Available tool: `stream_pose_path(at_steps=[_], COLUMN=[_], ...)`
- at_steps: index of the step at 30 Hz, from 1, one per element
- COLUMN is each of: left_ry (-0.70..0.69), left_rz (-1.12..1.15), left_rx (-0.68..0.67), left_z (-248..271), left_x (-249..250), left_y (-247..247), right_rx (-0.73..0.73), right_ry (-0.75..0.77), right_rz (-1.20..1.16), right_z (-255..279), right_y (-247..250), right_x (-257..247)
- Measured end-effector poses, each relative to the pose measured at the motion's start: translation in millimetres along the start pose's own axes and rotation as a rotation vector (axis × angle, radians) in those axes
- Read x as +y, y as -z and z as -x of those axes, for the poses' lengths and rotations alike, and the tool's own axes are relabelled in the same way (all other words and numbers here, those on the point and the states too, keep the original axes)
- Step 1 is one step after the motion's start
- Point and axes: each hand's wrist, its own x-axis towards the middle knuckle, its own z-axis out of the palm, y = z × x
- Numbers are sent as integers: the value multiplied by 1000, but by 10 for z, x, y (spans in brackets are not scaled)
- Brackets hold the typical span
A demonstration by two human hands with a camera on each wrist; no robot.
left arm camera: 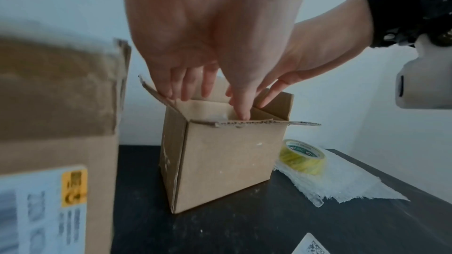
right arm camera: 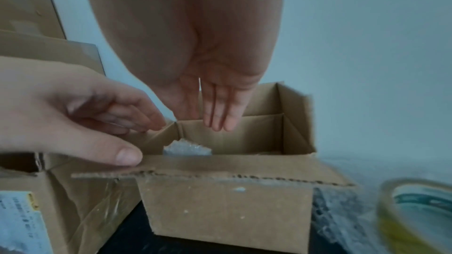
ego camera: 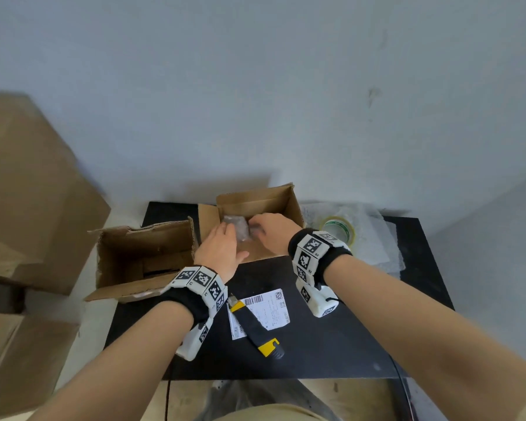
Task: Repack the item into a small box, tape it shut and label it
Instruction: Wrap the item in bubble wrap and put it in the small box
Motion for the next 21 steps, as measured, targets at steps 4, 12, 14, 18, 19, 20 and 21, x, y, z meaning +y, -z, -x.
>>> stream_pose_path(at_steps=[4,12,14,18,19,20,21], left_ry=[-123,-483,-543,-588,-588,-590,-589], left_rz=[-40,-98,-116,-149,-157,-171,-191], left_rx=[33,117,105,37,19,2,-12], left_z=[-20,-91,-106,-140,-156,-174,-197], left_x=[119,897,1112,1462,1534,1606,1669], left_y=[206,305,218,-11,-78,-148,-228], right_rx=[136,286,286,250,240,228,215], right_ry=[-21,-242,-297,-398,-419,-434,-439], right_rz=[79,116,103,78,61,44,35], right_z=[226,774,929,1139,1162,1173,1173], right_y=[132,317,319,255,230,199,169], right_x=[66,616,838,1300,1420,1540,1659])
